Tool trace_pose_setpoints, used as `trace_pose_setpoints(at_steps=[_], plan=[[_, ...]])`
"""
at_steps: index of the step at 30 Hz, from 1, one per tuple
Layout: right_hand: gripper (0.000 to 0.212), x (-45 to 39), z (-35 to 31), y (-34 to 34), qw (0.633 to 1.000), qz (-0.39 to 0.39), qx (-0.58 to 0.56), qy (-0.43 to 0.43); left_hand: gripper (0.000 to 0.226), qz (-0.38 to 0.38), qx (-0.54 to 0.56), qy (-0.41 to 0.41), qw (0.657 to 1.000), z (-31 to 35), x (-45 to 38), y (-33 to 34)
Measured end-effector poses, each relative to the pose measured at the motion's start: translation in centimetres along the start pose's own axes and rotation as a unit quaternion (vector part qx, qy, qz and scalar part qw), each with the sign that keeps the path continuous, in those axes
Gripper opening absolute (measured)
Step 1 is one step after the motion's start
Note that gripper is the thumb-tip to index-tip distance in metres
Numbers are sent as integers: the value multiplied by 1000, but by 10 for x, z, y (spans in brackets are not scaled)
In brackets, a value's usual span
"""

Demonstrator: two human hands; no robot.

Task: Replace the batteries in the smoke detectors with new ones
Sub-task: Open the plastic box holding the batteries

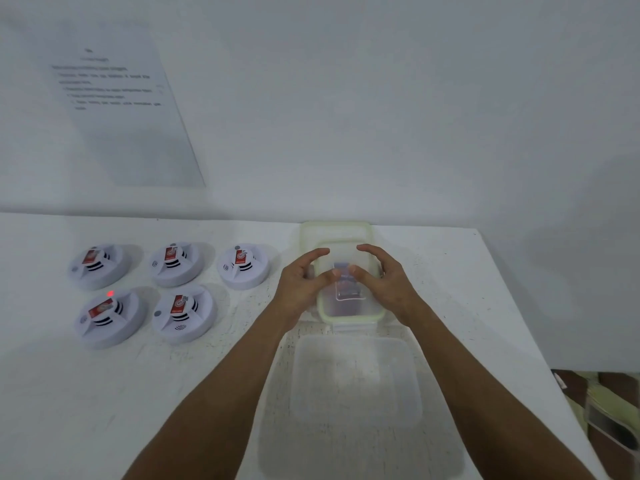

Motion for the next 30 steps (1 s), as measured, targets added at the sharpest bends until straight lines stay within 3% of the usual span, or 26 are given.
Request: trace_pose_setpoints(at_steps=[4, 7, 10, 15, 22, 27, 30], plan=[[42, -1, -2, -1, 999, -22, 22, 10, 49, -42, -104, 36, 993, 15, -2, -6], [45, -5, -5, 2, 995, -86, 39, 31, 56, -56, -184, 31, 981, 28, -15, -16], [54, -11, -11, 6, 990, -127, 60, 33, 46, -87, -229, 42, 969, 38, -22, -22], [46, -7, -11, -3, 992, -60, 112, 1, 35, -66, -200, 55, 976, 33, -13, -26], [45, 25, -5, -21, 990, -29, 138, 13, 51, 109, -215, -11, 970, 13, 25, -21], [51, 40, -3, -26, 988, 53, 147, 13, 64, 135, -267, -56, 953, 15, 46, -13], [56, 42, -2, -23, 981, 58, 178, 40, 63, 121, -241, -43, 962, 17, 49, -18]])
Point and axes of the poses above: each hand's wrist, its own x-axis away from the middle knuckle, its own y-axis out of the palm, z = x × y, the point moved 5 cm from there along -x, towards the middle knuckle, and after that the axes turned 14 degrees about -x, right-handed, at the moved point
